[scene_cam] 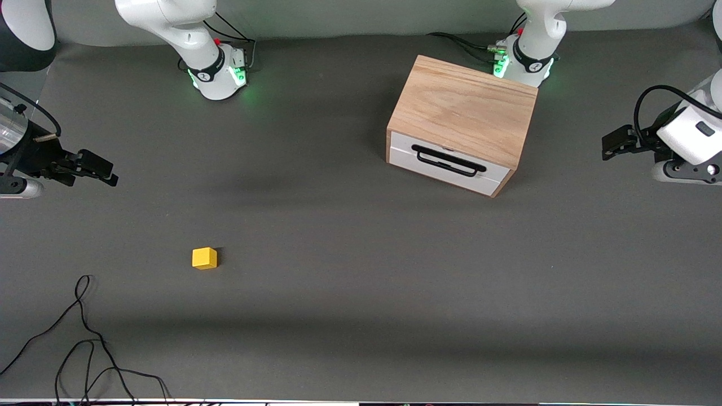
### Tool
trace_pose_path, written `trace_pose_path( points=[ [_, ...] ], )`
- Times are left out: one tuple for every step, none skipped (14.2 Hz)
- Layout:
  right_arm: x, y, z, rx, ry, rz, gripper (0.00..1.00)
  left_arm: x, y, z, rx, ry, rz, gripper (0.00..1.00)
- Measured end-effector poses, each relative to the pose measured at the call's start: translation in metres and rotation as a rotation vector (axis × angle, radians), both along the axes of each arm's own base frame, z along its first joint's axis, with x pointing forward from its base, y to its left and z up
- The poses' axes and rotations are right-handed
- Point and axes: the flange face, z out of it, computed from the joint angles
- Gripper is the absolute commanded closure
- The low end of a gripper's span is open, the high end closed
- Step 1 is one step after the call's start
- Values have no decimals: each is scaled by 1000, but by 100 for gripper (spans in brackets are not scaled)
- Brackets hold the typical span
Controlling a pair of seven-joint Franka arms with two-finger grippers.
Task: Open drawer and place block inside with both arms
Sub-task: 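Move the left gripper toward the drawer while the right gripper approaches the cube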
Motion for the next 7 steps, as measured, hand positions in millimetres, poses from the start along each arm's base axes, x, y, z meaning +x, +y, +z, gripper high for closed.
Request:
trace_pose_path(
  points=[
    [0,0,0,0,0,0,0,0,0,0,0,0,0,0],
    [1,0,0,0,0,0,0,0,0,0,0,0,0,0],
    [2,0,-1,-1,1,0,0,0,0,0,0,0,0,0],
    [2,0,-2,-1,3,0,0,0,0,0,0,0,0,0],
    [3,0,-3,-1,4,0,0,0,0,0,0,0,0,0],
    [5,0,-4,-2,6,0,0,0,0,0,0,0,-1,0],
    [6,1,-6,-2,10,0,0,0,0,0,0,0,-1,0]
  ],
)
